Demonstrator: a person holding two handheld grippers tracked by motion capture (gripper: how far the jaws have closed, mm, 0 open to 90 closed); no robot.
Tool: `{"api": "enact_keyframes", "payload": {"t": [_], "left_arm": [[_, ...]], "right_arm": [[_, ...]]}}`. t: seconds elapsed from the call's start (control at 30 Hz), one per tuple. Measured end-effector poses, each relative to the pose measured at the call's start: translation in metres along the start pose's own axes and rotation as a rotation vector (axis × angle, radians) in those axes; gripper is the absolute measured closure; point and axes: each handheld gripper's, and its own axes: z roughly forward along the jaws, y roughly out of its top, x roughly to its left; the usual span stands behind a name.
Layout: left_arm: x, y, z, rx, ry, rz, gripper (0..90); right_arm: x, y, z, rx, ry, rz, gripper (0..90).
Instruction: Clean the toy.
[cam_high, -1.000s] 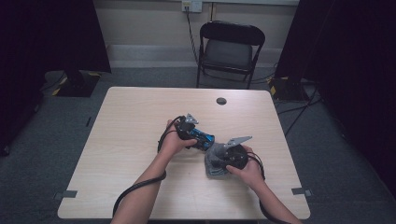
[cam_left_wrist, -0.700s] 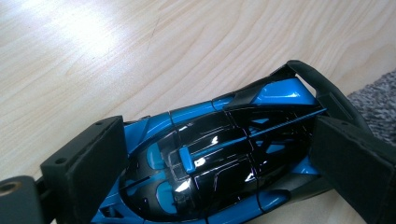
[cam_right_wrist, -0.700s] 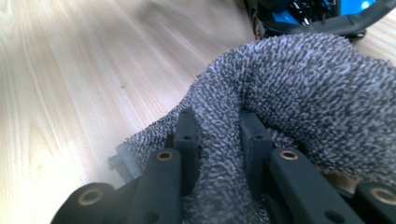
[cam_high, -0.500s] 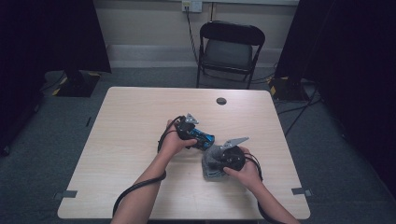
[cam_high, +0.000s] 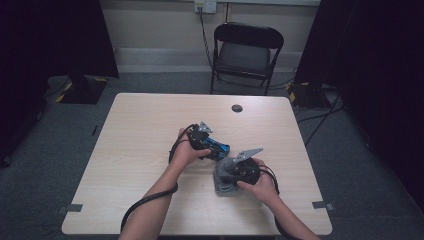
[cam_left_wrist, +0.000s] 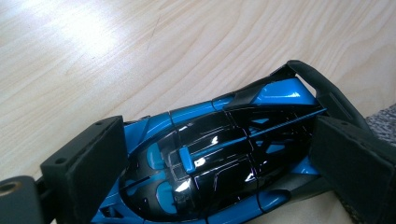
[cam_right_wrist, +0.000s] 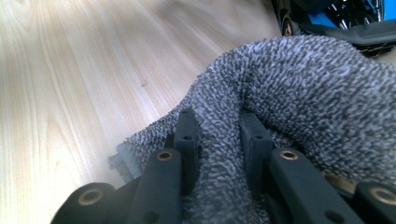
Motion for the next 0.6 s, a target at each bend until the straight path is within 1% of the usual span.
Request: {"api": "enact_keyframes", "payload": {"t": [0.27, 0.4, 0.6], "left_arm": [[0.0, 0.0, 0.0, 0.0, 0.0, 0.0, 4.1], [0.0, 0.0, 0.0, -0.001, 0.0, -0.001, 4.1], [0.0, 0.0, 0.0, -0.004, 0.0, -0.001, 4.1]], "right_arm": [[0.003, 0.0, 0.002, 0.0, 0.018, -0.009, 72.8], [0.007, 0.0, 0.003, -0.001, 0.043, -0.024, 72.8], [0.012, 0.002, 0.002, -0.002, 0.066, -0.056, 72.5]]}}
